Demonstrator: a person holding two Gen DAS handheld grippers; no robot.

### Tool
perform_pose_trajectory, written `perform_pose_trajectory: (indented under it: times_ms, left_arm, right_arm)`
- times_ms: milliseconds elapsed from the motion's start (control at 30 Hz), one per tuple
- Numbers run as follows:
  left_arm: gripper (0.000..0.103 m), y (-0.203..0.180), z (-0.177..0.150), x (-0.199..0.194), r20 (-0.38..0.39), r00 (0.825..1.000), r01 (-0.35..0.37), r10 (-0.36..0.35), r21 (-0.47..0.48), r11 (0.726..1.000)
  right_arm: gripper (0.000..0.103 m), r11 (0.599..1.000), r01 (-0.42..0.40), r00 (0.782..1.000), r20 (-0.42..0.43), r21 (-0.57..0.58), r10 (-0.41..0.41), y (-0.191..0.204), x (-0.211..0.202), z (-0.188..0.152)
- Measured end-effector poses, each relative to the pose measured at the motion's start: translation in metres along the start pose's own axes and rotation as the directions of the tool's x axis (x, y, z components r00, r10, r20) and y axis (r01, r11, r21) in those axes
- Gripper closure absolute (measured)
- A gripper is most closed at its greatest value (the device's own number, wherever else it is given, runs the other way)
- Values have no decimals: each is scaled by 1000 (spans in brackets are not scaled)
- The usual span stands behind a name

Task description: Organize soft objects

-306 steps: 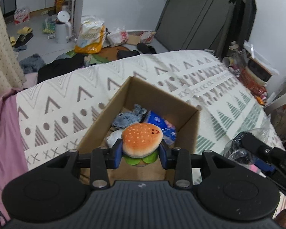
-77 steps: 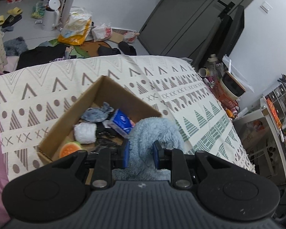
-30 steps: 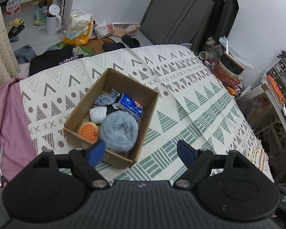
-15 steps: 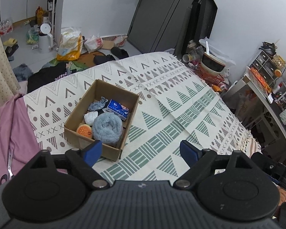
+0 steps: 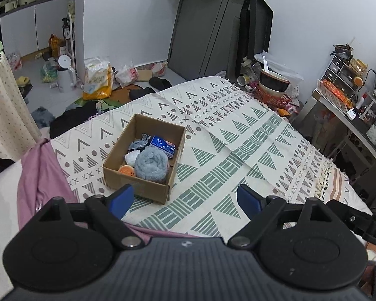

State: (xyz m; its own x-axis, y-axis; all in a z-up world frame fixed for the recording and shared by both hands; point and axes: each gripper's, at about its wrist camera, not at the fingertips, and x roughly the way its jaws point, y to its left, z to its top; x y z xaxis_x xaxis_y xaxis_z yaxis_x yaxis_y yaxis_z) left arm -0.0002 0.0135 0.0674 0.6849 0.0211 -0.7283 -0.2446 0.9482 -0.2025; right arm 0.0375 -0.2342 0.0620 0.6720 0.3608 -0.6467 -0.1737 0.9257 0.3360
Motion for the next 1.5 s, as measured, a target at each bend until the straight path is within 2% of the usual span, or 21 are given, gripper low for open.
perform_pose_trajectory:
  times_ms: [200, 467, 667, 867, 1133, 1500]
  left_arm:
    - [15, -3, -13, -18, 17, 1000, -17, 16, 32, 999]
    - [15, 0, -32, -38, 39, 998, -55, 52, 77, 996]
    - [15, 6, -43, -50, 54, 997, -58, 53, 96, 994]
    - [15, 13, -48, -62, 77, 996, -64, 54, 134, 989]
    - [15, 18, -53, -57, 73, 996, -58, 47, 157, 986]
    - [15, 15, -51, -62, 91, 996, -38, 22, 171, 985]
  right_arm:
    - [0, 1000, -22, 1000, 1, -8, 22, -1, -19, -9]
    - [0, 999, -14, 1000, 5, -50, 14, 2, -31, -19]
    - [0, 996, 15, 1000, 2, -91, -15, 8, -37, -24]
    - [0, 998, 19, 1000, 26, -62, -17, 12, -50, -31]
    - [0, 993, 47, 998, 55, -109, -41, 26, -51, -40]
    - [0, 989, 70, 997, 46, -134, -64, 30, -44, -42]
